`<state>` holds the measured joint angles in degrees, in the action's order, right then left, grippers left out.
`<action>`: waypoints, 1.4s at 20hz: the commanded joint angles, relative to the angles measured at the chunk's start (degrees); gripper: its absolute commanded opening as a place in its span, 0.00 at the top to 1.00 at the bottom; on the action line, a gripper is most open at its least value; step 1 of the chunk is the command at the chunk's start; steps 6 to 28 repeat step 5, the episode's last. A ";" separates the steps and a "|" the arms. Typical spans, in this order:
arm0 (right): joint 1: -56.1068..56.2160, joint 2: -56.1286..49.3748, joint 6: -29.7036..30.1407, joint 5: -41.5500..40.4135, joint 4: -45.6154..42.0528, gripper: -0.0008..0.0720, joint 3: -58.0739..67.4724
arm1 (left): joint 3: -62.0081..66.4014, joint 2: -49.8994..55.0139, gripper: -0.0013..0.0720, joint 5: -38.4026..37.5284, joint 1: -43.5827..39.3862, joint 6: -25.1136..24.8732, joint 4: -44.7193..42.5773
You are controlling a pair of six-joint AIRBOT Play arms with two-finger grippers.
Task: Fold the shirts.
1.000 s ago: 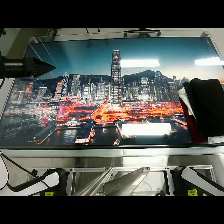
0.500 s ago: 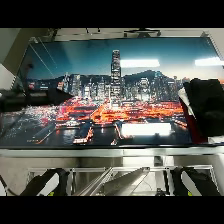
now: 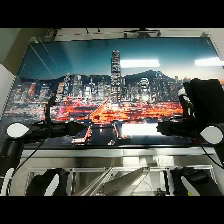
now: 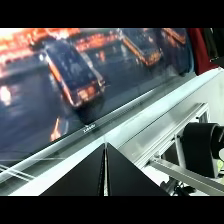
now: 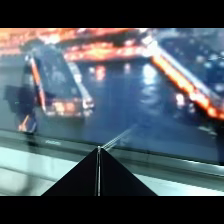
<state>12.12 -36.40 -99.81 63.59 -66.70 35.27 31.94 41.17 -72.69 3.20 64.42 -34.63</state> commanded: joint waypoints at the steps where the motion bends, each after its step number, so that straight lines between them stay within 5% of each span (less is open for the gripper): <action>1: 0.96 0.31 0.00 -1.03 1.60 0.97 -0.87 | -1.16 -2.49 0.95 0.76 -0.20 0.15 -0.22; 28: 0.96 0.31 0.00 -1.03 1.60 0.97 -0.87 | -1.18 -4.92 0.95 1.18 -0.20 0.15 -0.33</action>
